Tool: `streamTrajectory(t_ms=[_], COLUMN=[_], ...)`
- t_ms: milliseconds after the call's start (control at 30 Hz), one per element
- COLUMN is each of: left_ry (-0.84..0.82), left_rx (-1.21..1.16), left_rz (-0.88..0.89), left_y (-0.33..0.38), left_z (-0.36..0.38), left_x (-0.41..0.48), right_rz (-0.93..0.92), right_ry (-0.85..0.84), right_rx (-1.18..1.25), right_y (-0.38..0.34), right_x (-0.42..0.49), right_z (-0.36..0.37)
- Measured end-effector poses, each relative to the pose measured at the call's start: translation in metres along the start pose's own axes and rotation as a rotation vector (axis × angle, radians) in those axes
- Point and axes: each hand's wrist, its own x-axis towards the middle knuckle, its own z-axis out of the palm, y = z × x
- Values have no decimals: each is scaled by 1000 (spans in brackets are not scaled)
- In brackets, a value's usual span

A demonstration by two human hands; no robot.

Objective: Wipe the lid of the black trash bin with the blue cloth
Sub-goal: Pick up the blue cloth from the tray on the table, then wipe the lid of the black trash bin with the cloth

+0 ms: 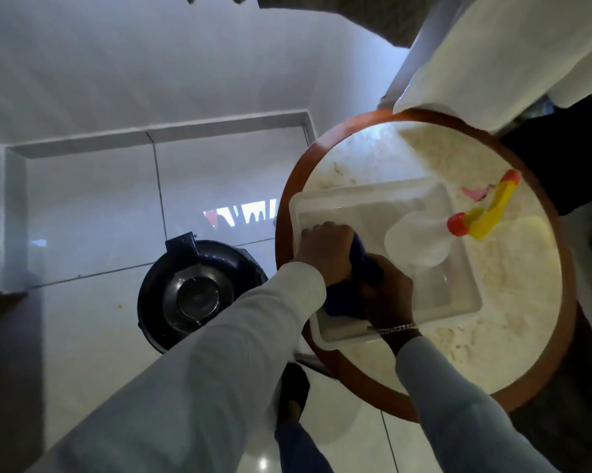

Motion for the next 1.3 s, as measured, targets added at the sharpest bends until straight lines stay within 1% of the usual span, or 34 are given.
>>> streamTrajectory(t_ms=[100,200,300,400,467,567,633,667,700,733,800,833,900,1033,1100,1167,1233,1300], left_ry=[79,172,272,368,419,465,479,468,424,340,130,55,-20,-38,-42,-40,-38,-38], left_rx=[-292,-512,-673,-782,-785,-743,-699,-672,-638,-600,-480,-405,-300,-121,-31,38,45,20], left_rz=[56,103,79,28,-23,-181,-265,-280,-281,-274,-236,-207,-162,-75,-34,-9,3,2], left_y=[-4,-14,-38,-87,-130,-200,-248,-271,-292,-311,-341,-353,-368,-374,-377,-381,-384,-387], left_z=[-21,-46,-62,-65,-55,-22,7,24,39,55,83,97,117,131,136,141,143,145], left_x=[-15,-39,-68,-96,-111,-127,-138,-143,-149,-155,-163,-165,-164,-148,-140,-137,-136,-136], right_rz=[-57,-89,-110,-138,-135,-94,-20,21,48,56,38,8,-96,-330,-537,-713,-777,-761], right_ry=[36,-71,-164,-223,-262,-272,-217,-185,-166,-165,-187,-194,-155,-59,-113,-245,-300,-261], right_rx=[97,182,389,628,681,584,507,485,460,435,403,380,252,-196,-302,-387,-472,-474], right_y=[-20,-52,-92,-125,-135,-131,-118,-110,-102,-96,-84,-79,-68,-48,-43,-41,-38,-33], right_x=[-4,-13,-32,-49,-56,-58,-51,-46,-40,-34,-23,-21,-20,-21,-18,-16,-15,-15], right_z=[-21,-40,-42,-4,44,129,180,202,220,235,260,271,291,309,317,328,336,339])
